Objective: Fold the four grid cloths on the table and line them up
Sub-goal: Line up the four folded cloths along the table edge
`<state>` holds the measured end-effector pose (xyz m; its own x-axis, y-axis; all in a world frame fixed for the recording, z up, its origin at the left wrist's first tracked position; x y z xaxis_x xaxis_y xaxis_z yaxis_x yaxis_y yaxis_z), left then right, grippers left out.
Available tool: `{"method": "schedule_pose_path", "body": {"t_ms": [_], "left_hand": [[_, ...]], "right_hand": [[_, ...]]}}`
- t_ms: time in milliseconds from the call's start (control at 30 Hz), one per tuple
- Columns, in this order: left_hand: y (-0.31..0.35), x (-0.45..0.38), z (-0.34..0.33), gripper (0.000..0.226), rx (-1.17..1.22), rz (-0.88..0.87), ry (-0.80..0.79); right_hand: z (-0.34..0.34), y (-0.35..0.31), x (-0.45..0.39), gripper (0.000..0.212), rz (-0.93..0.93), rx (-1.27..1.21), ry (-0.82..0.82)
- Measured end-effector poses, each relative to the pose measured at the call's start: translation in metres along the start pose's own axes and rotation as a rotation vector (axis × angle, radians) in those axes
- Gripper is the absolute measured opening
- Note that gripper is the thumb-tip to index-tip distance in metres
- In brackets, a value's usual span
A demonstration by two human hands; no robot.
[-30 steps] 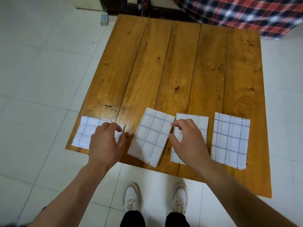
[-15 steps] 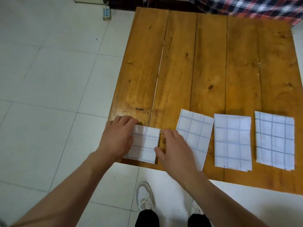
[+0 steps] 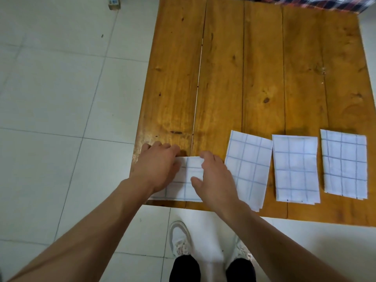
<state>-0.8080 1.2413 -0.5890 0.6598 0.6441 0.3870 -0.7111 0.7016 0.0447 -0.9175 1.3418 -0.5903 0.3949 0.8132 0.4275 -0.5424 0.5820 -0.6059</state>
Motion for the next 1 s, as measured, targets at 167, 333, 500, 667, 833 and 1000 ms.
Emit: {"method": "schedule_pose_path", "body": {"t_ms": [167, 333, 500, 667, 833, 1000], "left_hand": [[-0.01, 0.0, 0.002, 0.009, 0.425, 0.104, 0.043], [-0.026, 0.009, 0.003, 0.014, 0.834, 0.5, 0.198], [-0.011, 0.005, -0.003, 0.008, 0.707, 0.504, 0.145], [-0.004, 0.014, -0.004, 0.015, 0.728, 0.569, 0.198], [-0.008, 0.032, -0.004, 0.048, 0.35, 0.545, 0.267], [0.004, 0.039, -0.012, 0.061, 0.071, 0.199, 0.212]], "right_hand": [[0.017, -0.001, -0.004, 0.047, 0.097, -0.128, 0.086], [0.052, -0.004, -0.006, 0.034, 0.2, -0.248, 0.23], [0.046, 0.008, -0.005, 0.034, 0.179, -0.162, 0.104], [0.042, 0.028, 0.004, 0.035, 0.172, -0.105, 0.07], [0.053, 0.053, 0.012, 0.042, 0.132, -0.058, 0.117], [0.057, 0.078, 0.026, 0.054, 0.105, 0.086, 0.122]]}}
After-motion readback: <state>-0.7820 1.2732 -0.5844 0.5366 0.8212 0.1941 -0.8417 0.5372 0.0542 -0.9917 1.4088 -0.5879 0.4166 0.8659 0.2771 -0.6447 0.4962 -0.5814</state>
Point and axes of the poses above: each hand's wrist, its own x-axis away from the middle knuckle, its own z-axis out of the back of the hand, y = z × x, the point moved 6 cm from there along -x, towards the middle knuckle, and after that the axes turned 10 degrees about -x, right-handed, at the moved point
